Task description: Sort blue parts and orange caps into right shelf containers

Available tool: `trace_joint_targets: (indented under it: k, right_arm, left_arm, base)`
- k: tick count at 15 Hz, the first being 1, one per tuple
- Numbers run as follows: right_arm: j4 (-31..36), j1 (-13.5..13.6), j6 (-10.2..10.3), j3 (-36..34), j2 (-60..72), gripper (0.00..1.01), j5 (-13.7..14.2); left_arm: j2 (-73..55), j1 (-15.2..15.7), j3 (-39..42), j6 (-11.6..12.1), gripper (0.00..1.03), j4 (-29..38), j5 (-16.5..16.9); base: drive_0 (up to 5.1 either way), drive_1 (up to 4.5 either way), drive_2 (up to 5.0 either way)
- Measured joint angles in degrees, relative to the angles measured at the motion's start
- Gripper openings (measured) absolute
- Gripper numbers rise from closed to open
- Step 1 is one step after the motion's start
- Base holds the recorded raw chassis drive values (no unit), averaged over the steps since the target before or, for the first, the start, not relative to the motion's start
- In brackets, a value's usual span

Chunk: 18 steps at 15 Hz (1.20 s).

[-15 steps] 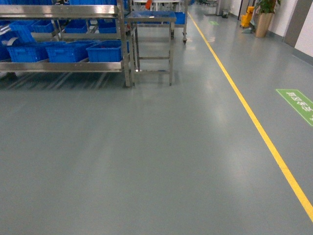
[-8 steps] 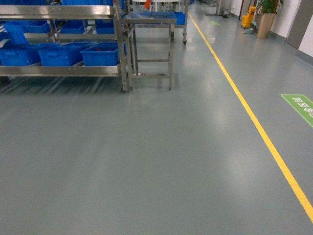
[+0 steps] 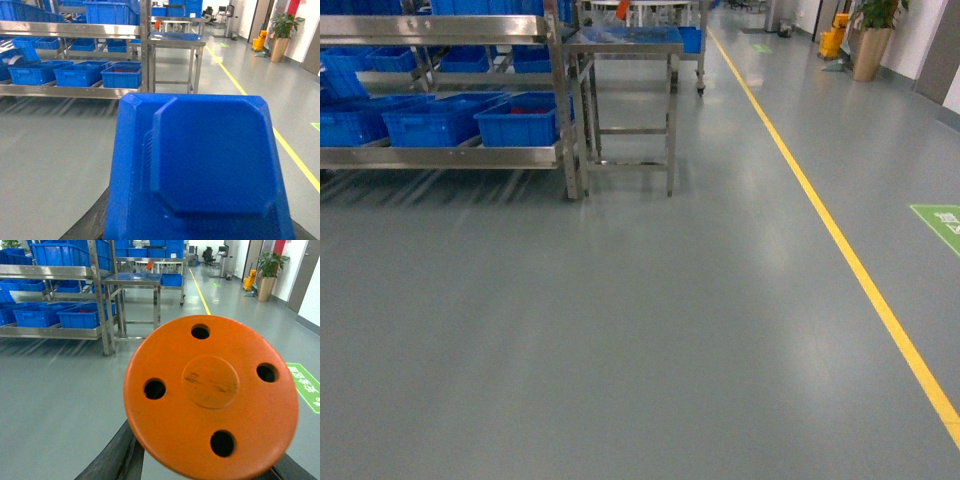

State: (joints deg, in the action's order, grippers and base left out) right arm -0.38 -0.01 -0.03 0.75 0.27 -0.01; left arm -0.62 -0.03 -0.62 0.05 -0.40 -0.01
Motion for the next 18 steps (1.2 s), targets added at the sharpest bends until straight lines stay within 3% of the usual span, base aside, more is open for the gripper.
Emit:
trace_joint_targets:
  k: [18]
  right_arm:
    - [0.2, 0.0, 0.0, 0.0, 0.0, 0.41, 0.0]
  left_arm:
    - [0.0, 0.0, 0.0, 0.0, 0.43, 0.2, -0.1]
  base:
    - [0.0, 4.26, -4.2]
